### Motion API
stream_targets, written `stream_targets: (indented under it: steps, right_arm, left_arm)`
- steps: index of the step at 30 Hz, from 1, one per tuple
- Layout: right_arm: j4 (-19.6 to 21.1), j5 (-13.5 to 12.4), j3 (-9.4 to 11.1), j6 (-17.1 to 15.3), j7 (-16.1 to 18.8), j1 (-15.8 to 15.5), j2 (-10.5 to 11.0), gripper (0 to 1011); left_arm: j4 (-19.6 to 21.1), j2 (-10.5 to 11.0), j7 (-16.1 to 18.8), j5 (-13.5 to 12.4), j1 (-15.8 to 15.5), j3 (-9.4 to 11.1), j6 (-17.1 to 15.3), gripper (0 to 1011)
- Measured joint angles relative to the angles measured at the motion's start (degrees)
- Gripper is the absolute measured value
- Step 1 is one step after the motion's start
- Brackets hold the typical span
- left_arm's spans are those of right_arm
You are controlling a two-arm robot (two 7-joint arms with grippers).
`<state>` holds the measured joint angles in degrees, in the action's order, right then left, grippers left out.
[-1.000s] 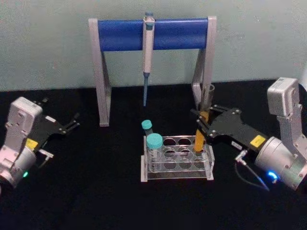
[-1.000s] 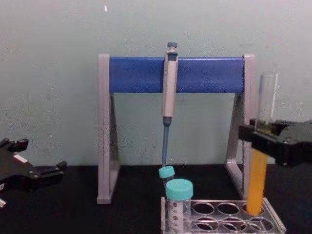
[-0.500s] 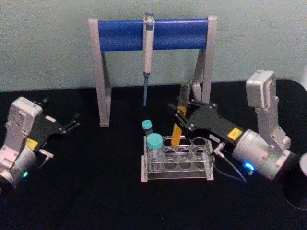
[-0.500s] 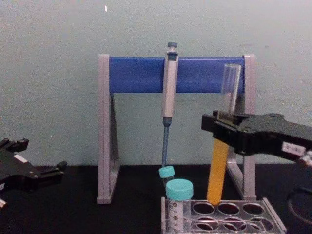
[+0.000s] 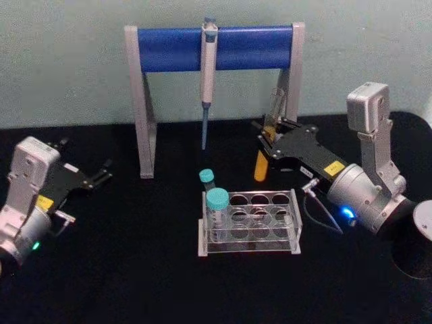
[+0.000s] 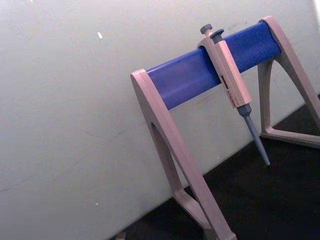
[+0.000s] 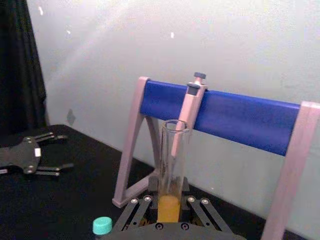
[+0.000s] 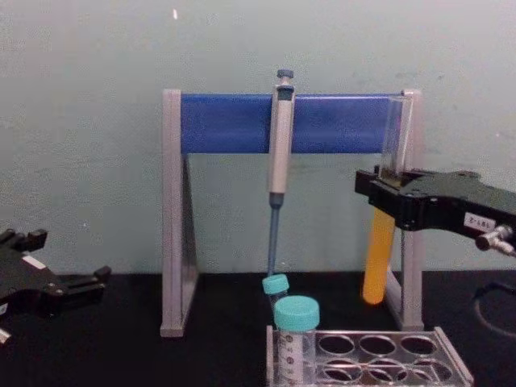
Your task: Pick up the test tube from the test tube rack, shake it, then place it back into the test tube rack.
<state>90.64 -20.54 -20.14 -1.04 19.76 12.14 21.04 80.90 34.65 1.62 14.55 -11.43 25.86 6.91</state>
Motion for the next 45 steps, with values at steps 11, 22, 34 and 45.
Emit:
stream_targets:
  steps: [11, 22, 34, 45]
  right_arm:
    - [0.13, 0.82, 1.11, -0.76, -0.29, -0.65, -0.23, 232]
    - [0.26, 1.15, 1.61, -1.01, -0.16, -0.89, -0.49, 232]
    - [2.59, 1.62, 3.30, -2.05, -0.39, -2.88, 1.24, 232]
    - [9.61, 1.17, 4.87, -4.34, 0.89, -8.09, 5.27, 232]
  left_arm:
    - [0.00, 0.00, 0.00, 0.00, 0.00, 0.00, 0.00, 1001]
    - [0.00, 0.00, 0.00, 0.00, 0.00, 0.00, 0.00, 1001]
    - [0.00, 0.00, 0.00, 0.00, 0.00, 0.00, 0.00, 1001]
    - [0.00, 0.00, 0.00, 0.00, 0.00, 0.00, 0.00, 1002]
